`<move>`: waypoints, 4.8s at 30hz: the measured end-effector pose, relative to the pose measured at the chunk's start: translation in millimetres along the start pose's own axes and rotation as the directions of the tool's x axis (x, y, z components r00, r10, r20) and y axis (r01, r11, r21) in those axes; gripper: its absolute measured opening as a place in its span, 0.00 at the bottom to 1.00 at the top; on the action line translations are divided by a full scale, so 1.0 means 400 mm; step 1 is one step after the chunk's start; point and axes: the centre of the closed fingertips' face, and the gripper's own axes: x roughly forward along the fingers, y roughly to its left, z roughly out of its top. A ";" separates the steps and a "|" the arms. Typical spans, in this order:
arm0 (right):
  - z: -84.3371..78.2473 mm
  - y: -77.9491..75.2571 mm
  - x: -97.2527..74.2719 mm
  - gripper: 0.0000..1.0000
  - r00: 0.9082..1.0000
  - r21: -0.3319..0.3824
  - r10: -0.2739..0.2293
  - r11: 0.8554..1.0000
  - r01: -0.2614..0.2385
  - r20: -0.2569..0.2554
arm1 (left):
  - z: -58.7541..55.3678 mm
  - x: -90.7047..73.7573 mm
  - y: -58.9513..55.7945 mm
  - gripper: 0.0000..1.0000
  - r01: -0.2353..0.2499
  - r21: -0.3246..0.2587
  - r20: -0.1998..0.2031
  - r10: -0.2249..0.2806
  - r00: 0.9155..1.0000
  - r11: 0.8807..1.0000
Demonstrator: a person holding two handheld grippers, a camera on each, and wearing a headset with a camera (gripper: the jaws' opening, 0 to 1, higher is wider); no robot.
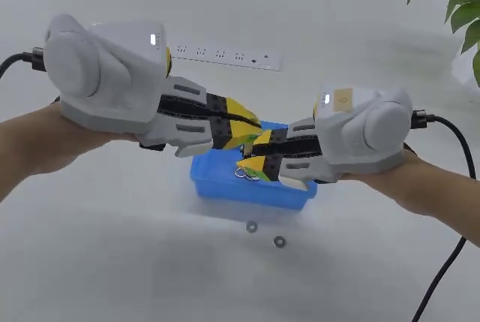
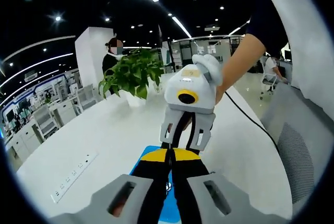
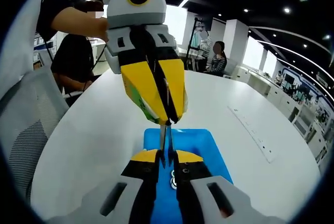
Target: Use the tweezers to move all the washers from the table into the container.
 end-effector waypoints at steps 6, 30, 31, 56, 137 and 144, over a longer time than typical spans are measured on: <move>0.013 -0.011 -0.016 0.18 1.000 0.034 -0.026 0.999 0.026 0.013 | 0.003 -0.001 0.004 0.05 -0.005 0.017 -0.009 0.006 1.000 1.000; -0.006 0.042 -0.158 0.34 0.994 0.094 -0.103 0.991 0.098 0.045 | 0.073 -0.038 -0.034 0.05 -0.027 0.075 0.023 0.026 0.999 0.997; -0.005 0.044 -0.170 0.36 0.992 0.095 -0.114 0.990 0.109 0.051 | 0.073 -0.039 -0.041 0.05 -0.025 0.086 0.014 0.024 1.000 0.996; -0.084 0.151 -0.242 0.60 0.985 0.178 -0.163 0.972 0.151 0.056 | 0.011 -0.034 -0.165 0.05 -0.001 0.091 -0.006 0.001 1.000 0.996; -0.052 0.191 -0.044 0.53 0.998 0.121 0.040 0.992 -0.047 0.053 | -0.081 0.026 -0.177 0.05 0.120 -0.098 -0.039 -0.125 0.991 0.988; -0.059 0.177 -0.021 0.41 0.998 0.117 0.047 0.992 -0.052 0.049 | -0.085 0.021 -0.177 0.05 0.125 -0.105 -0.050 -0.131 0.990 0.987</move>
